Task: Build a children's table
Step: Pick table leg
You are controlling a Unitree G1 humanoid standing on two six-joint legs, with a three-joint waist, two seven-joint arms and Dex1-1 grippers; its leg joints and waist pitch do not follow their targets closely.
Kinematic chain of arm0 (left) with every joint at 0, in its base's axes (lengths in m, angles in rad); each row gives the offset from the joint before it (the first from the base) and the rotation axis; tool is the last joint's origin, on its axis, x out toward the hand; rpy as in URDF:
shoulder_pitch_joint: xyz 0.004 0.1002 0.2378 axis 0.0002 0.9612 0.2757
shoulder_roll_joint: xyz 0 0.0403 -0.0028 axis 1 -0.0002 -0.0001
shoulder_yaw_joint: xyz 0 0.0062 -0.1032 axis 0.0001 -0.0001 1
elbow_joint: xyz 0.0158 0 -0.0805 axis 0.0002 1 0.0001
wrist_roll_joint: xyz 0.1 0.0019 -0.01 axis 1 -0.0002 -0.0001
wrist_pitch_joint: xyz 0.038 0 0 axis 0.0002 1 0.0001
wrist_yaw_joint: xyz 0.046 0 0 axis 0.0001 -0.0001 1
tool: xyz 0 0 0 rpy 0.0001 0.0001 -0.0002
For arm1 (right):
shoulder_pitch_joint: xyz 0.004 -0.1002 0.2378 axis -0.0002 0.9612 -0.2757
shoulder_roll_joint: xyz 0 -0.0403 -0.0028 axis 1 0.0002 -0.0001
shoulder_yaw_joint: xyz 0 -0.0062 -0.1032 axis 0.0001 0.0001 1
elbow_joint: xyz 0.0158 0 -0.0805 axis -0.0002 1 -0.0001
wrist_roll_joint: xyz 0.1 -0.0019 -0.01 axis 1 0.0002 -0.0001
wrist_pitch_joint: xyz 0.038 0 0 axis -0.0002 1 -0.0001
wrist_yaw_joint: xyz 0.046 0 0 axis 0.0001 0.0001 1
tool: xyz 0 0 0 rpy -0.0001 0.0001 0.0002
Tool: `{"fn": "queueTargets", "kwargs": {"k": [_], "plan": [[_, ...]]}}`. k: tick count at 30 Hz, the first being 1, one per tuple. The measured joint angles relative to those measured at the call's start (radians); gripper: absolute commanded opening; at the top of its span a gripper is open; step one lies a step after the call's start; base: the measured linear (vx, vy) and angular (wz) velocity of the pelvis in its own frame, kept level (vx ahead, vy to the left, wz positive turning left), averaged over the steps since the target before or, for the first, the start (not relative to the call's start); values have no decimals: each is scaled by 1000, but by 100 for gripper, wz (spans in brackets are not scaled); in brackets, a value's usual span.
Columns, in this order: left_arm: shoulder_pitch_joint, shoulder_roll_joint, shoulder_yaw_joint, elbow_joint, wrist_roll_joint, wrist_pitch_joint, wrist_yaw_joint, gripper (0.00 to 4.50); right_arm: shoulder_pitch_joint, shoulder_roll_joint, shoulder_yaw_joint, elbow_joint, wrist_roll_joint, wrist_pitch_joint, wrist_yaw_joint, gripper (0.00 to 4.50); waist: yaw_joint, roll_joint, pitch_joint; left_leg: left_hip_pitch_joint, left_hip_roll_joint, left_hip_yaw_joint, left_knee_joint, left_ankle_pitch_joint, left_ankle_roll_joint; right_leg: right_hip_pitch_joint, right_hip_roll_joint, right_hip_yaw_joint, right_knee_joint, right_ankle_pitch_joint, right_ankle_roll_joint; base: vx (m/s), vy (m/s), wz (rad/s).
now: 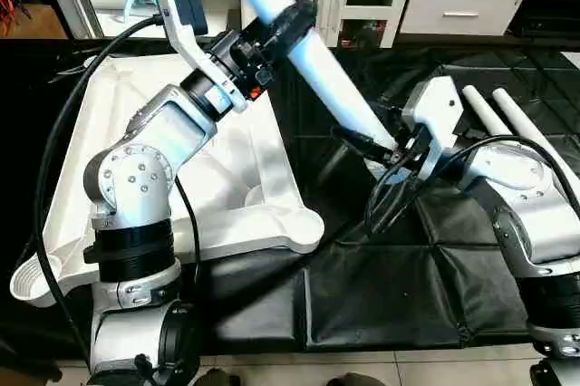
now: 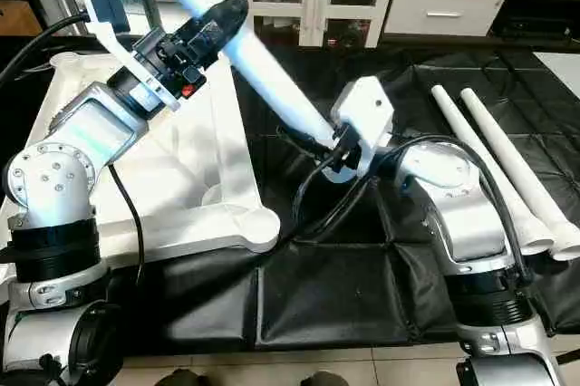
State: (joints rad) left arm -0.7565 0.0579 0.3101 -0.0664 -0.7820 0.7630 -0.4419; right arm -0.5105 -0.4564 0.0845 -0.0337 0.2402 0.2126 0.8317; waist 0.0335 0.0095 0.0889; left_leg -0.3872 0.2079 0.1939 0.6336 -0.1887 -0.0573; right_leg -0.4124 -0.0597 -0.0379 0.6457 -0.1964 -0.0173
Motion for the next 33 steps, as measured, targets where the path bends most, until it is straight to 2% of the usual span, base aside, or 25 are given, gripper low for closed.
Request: {"fn": "queueTargets", "kwargs": {"k": [5, 6, 9, 11, 20, 21, 24, 25, 26, 29, 30, 33], "plan": [[0, 0, 2, 3, -29, 0, 0, 263, 0, -4, 1, 0, -8, -9, -1, 187, 0, 0, 0, 0, 0, 0, 1, 0, 0, 0, 0, 0, 0, 1, 0, 0, 0, 0], [0, -1, 3, 3, -32, 0, 0, 243, 0, -6, 1, 0, -9, -13, -1, 187, 0, 0, 0, 0, 0, 0, 1, 0, 0, 0, 0, 0, 0, 1, 0, 0, 0, 0], [0, -1, 0, 3, -39, 0, 0, 239, 0, -7, 1, 2, -18, -17, -4, 187, 0, 0, 0, 0, 0, 0, 1, 0, 0, 0, 0, 0, 0, 1, 0, 0, 0, 0], [0, -1, 0, 3, -40, -1, 0, 206, 0, -7, 1, 2, -19, -19, -4, 187, 0, 0, 0, 0, 0, 0, 1, 0, 0, 0, 0, 0, 0, 1, 0, 0, 0, 0], [0, 0, -5, 7, -49, -13, 2, 172, 0, -7, 3, 6, -37, -38, -13, 187, 1, 0, 0, 0, 0, 0, 1, 0, 0, 0, 0, 0, 1, 1, 0, 0, 0, 0], [0, 0, -7, 7, -49, -17, 2, 172, 0, -7, 3, 6, -37, -40, -15, 243, 1, 0, 0, 0, 0, 0, 1, 0, 0, 0, 0, 0, 1, 1, 0, 0, 0, 0], [0, 4, -18, 7, -39, -39, 3, 172, 0, -6, 3, 7, -39, -45, -17, 257, 1, 0, 0, 1, 0, 0, 1, 0, 0, 0, 0, 0, 1, 2, 0, 0, 0, 0], [0, 16, -29, 7, -9, -71, 3, 172, -1, -7, 3, 14, -47, -52, -25, 263, 0, 0, 0, 1, 0, 0, 1, 0, 0, 0, 0, 0, 1, 2, 1, 0, 0, 0], [0, 30, -44, 7, 23, -102, -1, 171, -1, -8, 3, 28, -62, -62, -39, 291, 0, 0, 0, 1, 0, -1, 1, 0, 0, 0, 0, 0, 1, 3, 1, 0, 0, 0], [5, 53, -93, -8, 123, -197, -13, 170, -1, -8, 4, 72, -122, -85, -91, 304, 1, 0, -1, 1, 0, -1, 1, 1, 0, 1, 0, 0, 1, 3, 1, 0, 0, 0], [11, 51, -106, -17, 149, -225, -14, 170, -1, -5, 5, 81, -143, -95, -112, 321, 1, -1, -1, 1, 0, -1, 1, 1, 0, 1, 0, 0, 1, 3, 1, 0, 0, 0], [50, 22, -163, -49, 232, -340, -10, 170, -1, 47, 47, 92, -244, -105, -240, 342, -3, -2, -2, 2, 0, -1, 1, 1, -1, 2, 0, 0, 1, 4, 2, 0, 0, 0]]}}
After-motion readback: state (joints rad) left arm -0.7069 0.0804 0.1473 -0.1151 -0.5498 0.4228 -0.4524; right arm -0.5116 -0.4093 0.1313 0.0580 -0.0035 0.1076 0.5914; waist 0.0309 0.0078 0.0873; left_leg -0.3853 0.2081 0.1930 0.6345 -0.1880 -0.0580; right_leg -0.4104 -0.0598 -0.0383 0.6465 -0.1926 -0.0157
